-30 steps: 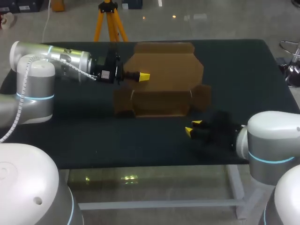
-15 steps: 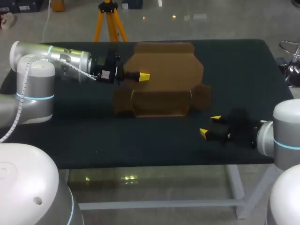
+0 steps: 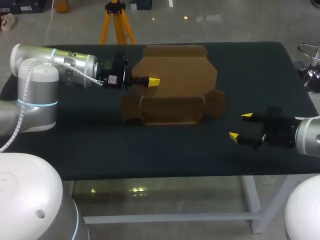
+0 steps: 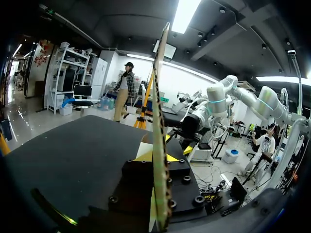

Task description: Assemble the packaging by folding the flat box into shape, placing the metal phone stand inside, and closing the box properly

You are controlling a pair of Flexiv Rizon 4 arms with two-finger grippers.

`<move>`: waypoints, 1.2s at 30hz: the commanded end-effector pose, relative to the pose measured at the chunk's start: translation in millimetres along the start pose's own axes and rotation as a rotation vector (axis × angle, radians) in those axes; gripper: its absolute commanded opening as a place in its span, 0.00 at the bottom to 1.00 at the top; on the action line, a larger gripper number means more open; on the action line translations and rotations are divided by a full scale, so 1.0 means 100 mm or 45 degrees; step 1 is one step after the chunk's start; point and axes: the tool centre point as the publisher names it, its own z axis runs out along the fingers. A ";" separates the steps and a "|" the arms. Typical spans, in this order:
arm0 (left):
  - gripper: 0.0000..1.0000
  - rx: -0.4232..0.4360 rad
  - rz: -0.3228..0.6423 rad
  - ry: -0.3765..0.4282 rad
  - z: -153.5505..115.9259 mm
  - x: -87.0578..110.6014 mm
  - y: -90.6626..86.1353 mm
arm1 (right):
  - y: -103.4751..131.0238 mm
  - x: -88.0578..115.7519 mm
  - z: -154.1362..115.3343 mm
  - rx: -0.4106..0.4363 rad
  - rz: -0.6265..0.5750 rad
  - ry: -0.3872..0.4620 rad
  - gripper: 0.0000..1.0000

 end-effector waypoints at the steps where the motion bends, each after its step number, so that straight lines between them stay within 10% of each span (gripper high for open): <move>1: 0.00 -0.003 0.000 0.001 0.01 0.00 0.02 | -0.06 -0.18 0.14 -0.026 -0.032 0.141 1.00; 17: 0.00 -0.003 0.000 0.001 0.01 0.00 0.02 | 0.08 -0.53 0.69 -0.009 -0.114 0.230 0.95; 36: 0.00 -0.003 0.000 0.001 0.01 0.00 0.02 | 0.16 -0.66 1.05 -0.075 -0.074 0.296 0.42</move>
